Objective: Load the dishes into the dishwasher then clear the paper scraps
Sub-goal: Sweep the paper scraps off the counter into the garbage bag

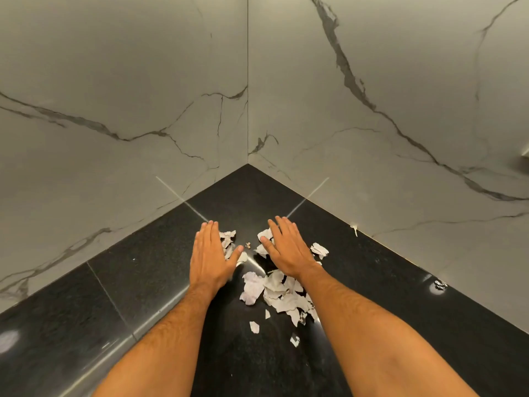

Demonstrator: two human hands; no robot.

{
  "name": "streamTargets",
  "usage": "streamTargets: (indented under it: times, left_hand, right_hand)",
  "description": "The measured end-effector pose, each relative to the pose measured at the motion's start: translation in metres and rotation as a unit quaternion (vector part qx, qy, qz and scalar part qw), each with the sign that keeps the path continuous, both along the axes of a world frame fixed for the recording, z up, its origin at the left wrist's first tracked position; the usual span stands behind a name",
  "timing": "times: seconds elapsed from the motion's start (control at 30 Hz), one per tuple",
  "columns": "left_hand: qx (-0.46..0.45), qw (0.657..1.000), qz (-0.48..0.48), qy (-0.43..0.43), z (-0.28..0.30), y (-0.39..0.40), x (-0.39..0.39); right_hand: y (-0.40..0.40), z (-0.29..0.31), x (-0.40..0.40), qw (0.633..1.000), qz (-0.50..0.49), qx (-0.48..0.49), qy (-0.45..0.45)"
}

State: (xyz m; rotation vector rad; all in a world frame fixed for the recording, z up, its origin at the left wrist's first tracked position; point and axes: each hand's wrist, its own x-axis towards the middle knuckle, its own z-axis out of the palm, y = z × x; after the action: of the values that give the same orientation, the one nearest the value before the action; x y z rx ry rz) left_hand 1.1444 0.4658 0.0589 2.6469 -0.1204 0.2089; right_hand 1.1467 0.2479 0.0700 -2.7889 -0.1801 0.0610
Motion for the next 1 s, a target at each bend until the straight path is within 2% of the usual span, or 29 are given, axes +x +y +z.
streamTargets:
  times: [0.17, 0.43, 0.73, 0.87, 1.0]
  left_hand:
    - [-0.011, 0.997, -0.033, 0.066, -0.015, 0.004, 0.012]
    - [-0.033, 0.986, -0.158, 0.048, -0.021, -0.021, -0.015]
    - [-0.047, 0.974, -0.217, 0.039, -0.026, -0.038, -0.068]
    - [-0.070, 0.981, -0.181, -0.014, -0.010, -0.041, -0.062]
    - [-0.090, 0.988, -0.127, 0.011, 0.003, -0.041, -0.040]
  right_hand:
    - [0.006, -0.006, 0.011, 0.997, 0.052, -0.047, 0.026]
    - [-0.009, -0.006, -0.026, 0.993, 0.081, -0.084, 0.016]
    - [-0.027, 0.007, -0.084, 0.992, 0.080, -0.089, -0.039]
    - [-0.044, 0.015, -0.086, 0.995, 0.026, -0.058, -0.071]
    - [-0.066, 0.016, -0.080, 0.998, -0.040, -0.013, -0.037]
